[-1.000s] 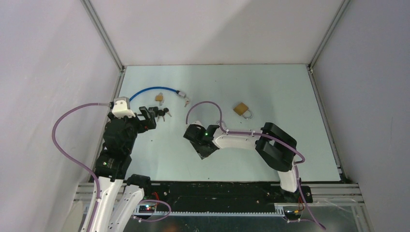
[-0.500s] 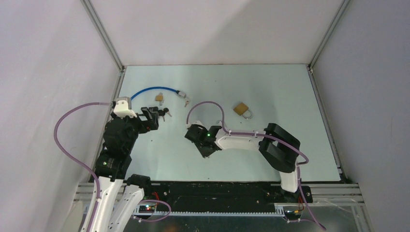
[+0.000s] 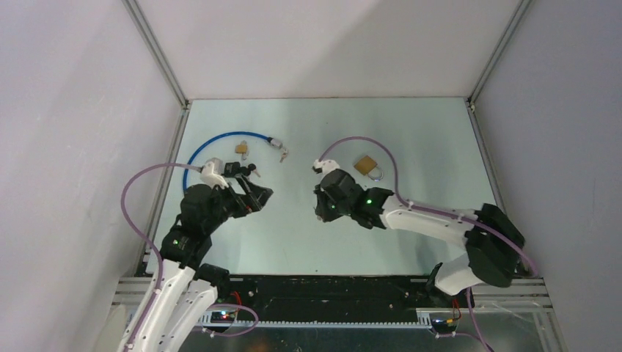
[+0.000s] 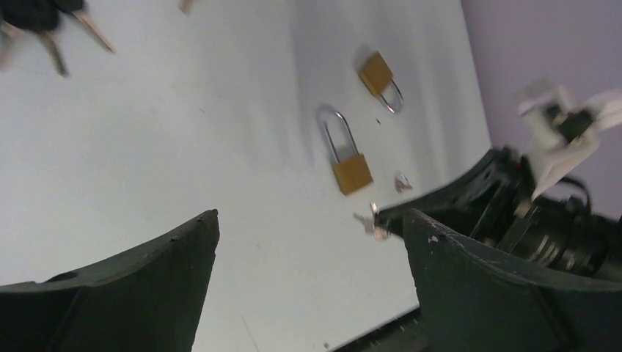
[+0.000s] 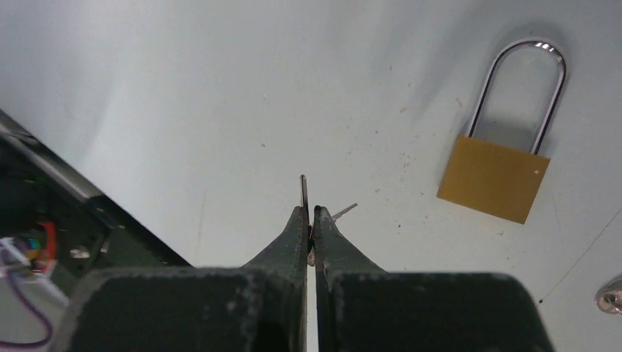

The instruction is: Unlock with the key

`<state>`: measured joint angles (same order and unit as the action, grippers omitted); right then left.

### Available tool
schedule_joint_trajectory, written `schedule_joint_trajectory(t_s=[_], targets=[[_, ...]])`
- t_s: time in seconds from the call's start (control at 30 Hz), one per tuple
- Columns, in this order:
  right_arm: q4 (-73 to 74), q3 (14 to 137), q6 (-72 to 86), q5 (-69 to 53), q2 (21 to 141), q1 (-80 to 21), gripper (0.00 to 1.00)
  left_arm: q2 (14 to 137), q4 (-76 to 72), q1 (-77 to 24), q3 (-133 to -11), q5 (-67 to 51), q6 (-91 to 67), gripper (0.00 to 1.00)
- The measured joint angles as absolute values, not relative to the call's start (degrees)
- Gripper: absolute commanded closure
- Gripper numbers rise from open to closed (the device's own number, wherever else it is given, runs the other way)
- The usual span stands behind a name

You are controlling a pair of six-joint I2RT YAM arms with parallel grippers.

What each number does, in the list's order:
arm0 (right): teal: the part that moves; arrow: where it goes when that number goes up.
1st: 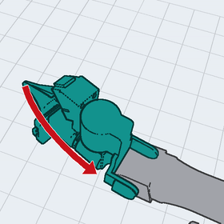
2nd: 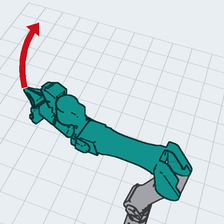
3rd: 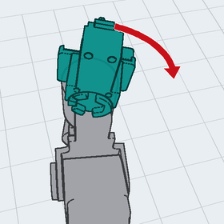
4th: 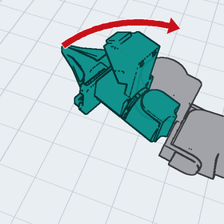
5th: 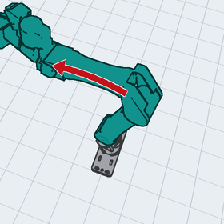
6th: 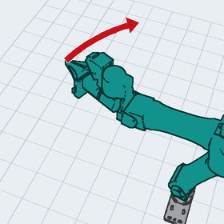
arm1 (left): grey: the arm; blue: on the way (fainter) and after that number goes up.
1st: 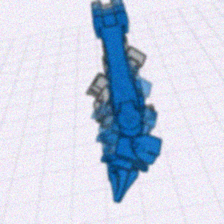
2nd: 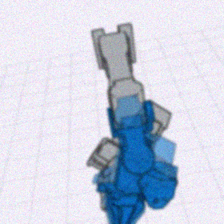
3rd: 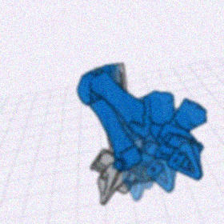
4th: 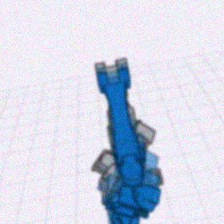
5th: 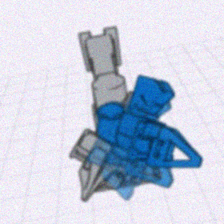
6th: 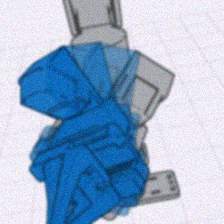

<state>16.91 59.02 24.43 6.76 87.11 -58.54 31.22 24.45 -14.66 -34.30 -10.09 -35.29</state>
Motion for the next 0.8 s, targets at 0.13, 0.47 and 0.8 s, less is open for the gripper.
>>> schedule_joint_trajectory(t_s=[0.13, 0.47, 0.8], targets=[[10.7, 54.5, 27.2, 3.6, 80.3, -55.2, 1.00, 30.0, 21.7, -19.5, -30.8, -10.9, -40.6, 0.02], [-0.4, 48.7, 32.3, 0.8, 66.0, -52.0, 1.00, 33.8, 9.3, -33.6, -28.8, -7.1, -48.7, 0.02], [-4.8, 45.2, 34.1, 2.2, 60.3, -51.5, 1.00, 41.0, -0.6, -40.7, -28.8, -3.3, -57.8, 0.07]])
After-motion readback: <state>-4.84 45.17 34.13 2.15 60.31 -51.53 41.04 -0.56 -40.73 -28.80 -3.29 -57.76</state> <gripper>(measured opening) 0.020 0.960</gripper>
